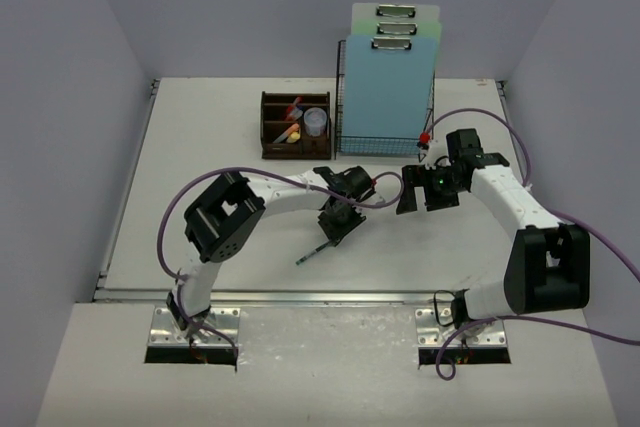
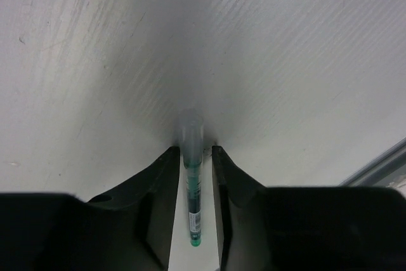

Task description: Organize the desk

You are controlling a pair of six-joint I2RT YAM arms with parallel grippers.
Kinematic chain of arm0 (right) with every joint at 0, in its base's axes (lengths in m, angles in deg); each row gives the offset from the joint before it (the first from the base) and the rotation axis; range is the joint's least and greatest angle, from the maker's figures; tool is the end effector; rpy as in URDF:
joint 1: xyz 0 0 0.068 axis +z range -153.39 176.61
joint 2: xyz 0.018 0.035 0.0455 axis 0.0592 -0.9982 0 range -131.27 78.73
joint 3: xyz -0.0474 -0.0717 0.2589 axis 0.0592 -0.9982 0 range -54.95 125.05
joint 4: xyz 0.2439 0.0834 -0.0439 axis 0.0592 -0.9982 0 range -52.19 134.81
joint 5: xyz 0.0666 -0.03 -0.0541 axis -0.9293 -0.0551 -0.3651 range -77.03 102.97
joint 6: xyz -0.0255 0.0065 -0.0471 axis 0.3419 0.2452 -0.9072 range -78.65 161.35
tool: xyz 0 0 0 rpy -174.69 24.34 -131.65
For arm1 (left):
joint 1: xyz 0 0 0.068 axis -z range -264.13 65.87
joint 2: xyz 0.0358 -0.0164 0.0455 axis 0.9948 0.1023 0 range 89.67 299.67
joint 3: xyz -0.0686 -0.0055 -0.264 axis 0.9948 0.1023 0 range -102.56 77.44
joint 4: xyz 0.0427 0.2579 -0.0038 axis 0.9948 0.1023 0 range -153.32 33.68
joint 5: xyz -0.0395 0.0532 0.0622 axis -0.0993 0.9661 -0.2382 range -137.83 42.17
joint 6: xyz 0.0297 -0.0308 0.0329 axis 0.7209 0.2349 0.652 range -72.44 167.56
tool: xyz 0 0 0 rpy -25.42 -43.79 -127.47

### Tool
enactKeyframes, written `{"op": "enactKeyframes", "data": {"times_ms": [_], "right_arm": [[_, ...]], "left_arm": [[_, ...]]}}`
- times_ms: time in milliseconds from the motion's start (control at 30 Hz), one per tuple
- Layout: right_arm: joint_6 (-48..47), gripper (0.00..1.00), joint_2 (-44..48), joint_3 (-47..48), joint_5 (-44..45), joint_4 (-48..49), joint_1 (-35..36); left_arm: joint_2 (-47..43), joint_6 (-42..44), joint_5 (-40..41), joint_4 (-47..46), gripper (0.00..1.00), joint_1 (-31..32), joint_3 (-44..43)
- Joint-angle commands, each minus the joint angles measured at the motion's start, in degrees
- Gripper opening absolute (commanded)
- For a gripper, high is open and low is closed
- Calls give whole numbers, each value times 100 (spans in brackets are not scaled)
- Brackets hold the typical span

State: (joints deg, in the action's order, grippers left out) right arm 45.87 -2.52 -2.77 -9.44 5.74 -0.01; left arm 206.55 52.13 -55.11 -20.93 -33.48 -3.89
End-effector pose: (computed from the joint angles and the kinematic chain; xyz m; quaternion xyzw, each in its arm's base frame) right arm 0.2617 0.0291 0.2086 -0.0273 0.9635 0.2032 0.1724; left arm 0.2479 -0.3093 0.1484 0.4658 0.8764 -0.0991 0.0717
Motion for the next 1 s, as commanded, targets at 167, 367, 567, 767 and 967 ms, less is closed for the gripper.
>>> {"op": "enactKeyframes", "data": {"times_ms": [167,367,567,767,967], "right_arm": [[-83,99,189,13,62,74,-75],[-28,99,167,38,-34,66,-77],[59,99,70,95,-133,76,-82],[67,99,0,154,-138,55,-81],[70,99,-84,187,-140,13,-80]], "left_arm": [[-532,31,171,-134,0,-286,582],[-2245,544,-1169,-339,0,-1418,592],[-3853,1399,-1653,-2589,0,-2398,1066],[-4323,2590,-1629,-5605,0,-2967,2189],[-3333,2307,-2474,-6952,0,-3798,1856]]}}
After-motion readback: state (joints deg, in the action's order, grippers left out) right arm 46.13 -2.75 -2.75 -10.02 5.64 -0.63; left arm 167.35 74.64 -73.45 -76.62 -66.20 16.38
